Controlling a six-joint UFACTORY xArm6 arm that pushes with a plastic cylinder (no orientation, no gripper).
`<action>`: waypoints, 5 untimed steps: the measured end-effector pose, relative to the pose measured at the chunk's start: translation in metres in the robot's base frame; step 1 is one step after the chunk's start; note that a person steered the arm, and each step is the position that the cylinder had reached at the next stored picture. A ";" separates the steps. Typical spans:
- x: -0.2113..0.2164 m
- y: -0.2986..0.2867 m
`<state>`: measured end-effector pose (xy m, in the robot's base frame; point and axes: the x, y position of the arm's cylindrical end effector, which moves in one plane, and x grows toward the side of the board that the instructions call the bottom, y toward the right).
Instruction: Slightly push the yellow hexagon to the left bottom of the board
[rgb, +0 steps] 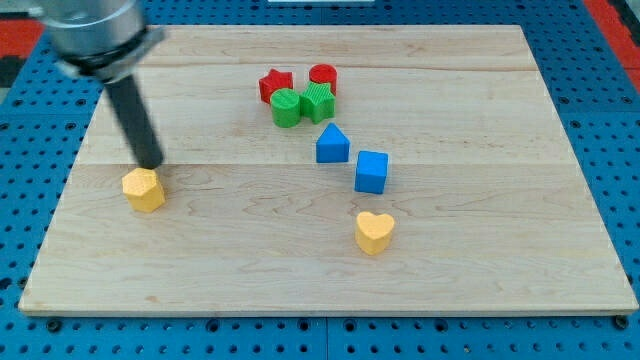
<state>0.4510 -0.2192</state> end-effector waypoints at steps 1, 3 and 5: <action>0.025 0.002; 0.026 -0.018; -0.012 0.001</action>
<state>0.4391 -0.2182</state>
